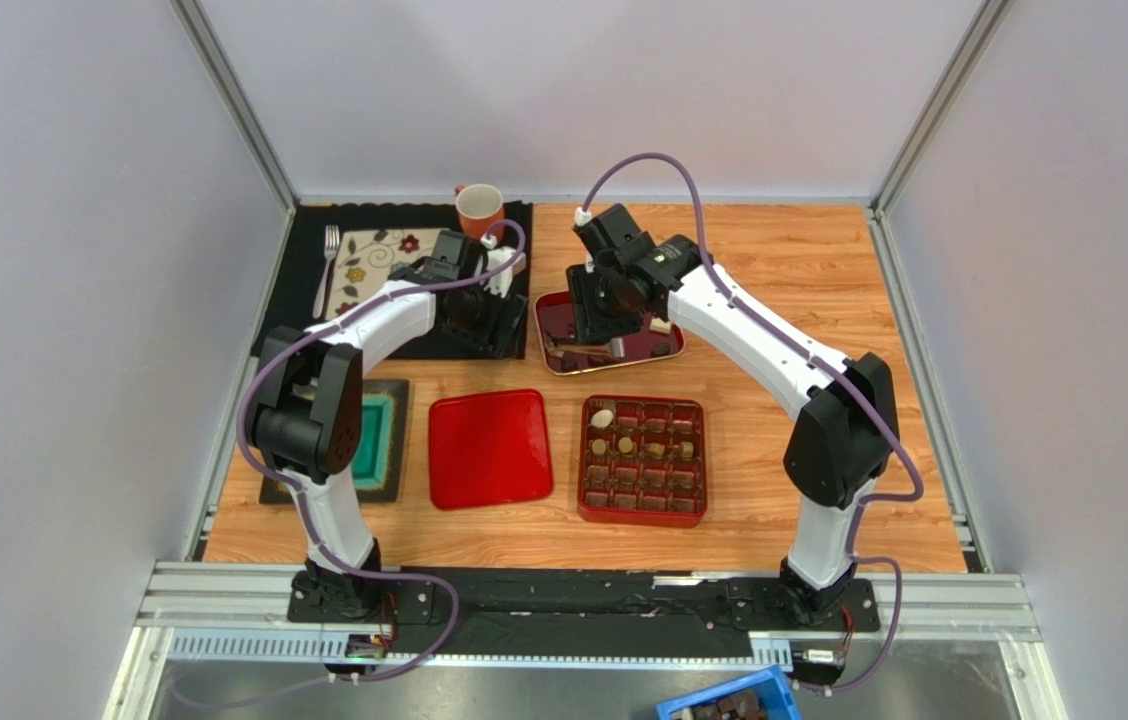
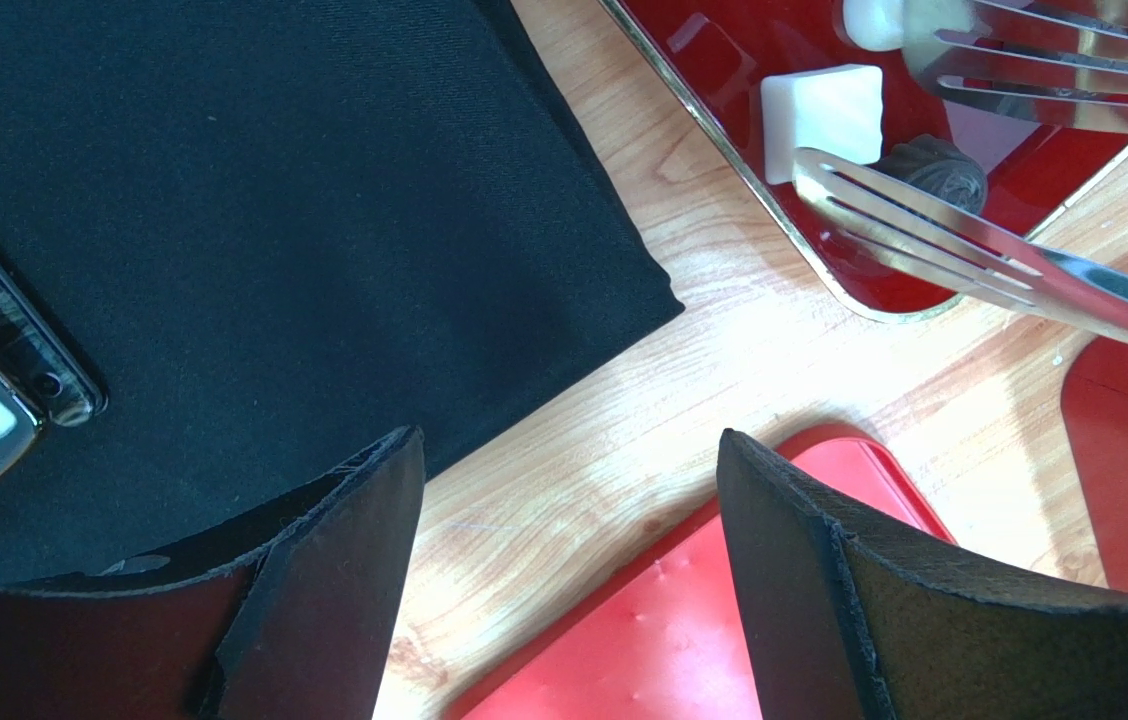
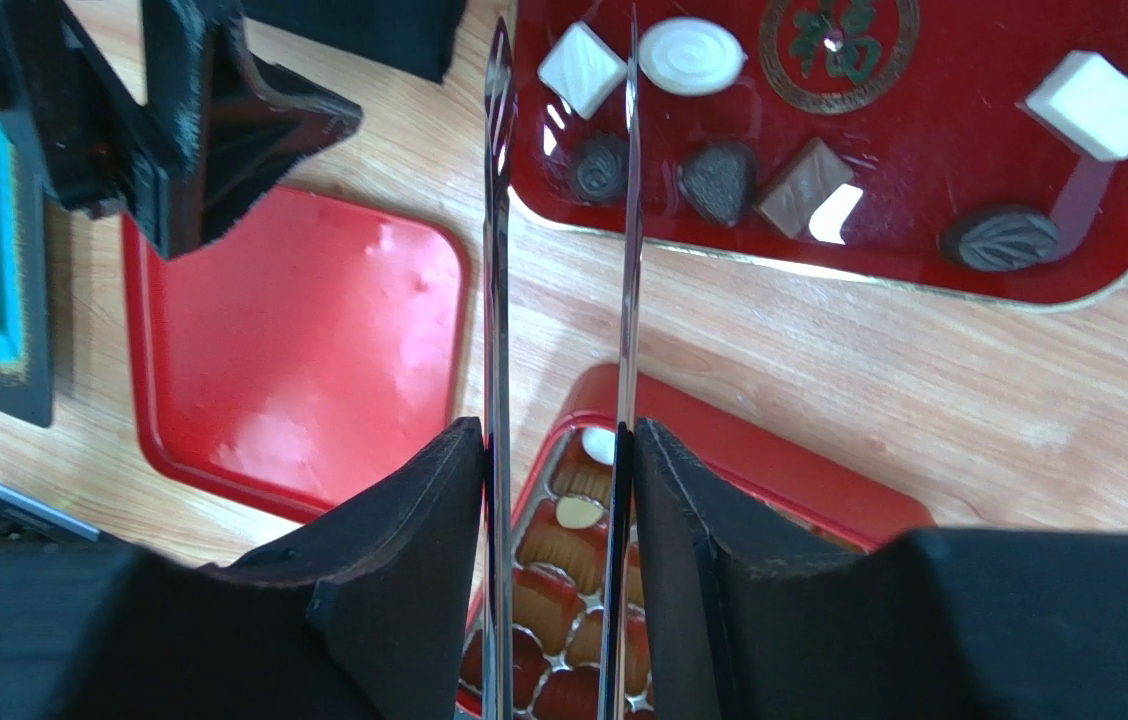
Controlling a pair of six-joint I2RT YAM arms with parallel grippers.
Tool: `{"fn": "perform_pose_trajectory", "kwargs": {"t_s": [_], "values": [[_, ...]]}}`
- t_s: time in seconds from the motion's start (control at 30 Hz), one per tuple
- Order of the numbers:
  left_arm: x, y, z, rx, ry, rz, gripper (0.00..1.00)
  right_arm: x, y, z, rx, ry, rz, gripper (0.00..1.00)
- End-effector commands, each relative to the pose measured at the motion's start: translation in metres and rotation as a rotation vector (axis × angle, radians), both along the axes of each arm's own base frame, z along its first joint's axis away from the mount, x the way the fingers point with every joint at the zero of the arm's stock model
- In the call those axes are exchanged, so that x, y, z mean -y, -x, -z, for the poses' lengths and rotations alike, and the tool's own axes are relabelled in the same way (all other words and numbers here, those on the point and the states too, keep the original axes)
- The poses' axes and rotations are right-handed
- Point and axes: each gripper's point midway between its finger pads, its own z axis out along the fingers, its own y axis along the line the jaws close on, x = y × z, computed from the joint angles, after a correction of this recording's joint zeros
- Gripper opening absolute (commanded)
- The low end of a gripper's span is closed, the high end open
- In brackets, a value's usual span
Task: Pack the chocolate
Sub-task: Pick up the fake chocolate from the plate.
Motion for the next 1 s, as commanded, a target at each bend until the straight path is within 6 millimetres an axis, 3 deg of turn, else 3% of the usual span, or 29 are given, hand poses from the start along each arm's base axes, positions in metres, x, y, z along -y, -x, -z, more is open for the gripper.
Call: {"fn": "perform_pose_trajectory", "kwargs": {"t_s": [0.0,0.67,0.97], "values": [[-0.002,-0.004,-0.021,0.056,0.026,0.002,0.8,-0.017,-0.015,-0.018,0.046,-0.083,0.007,0.43],[-0.005,-0.005,-0.023,0.061,0.033,-0.001,0.8,-0.003,-0.018,0.006,-0.01,-0.021,0.037,0.41],[-0.005,-0.006,-0.022,0.057,0.041,-0.005,0.8,0.007,-0.016,0.005,-0.012,0.005,0.035,0.42]]}}
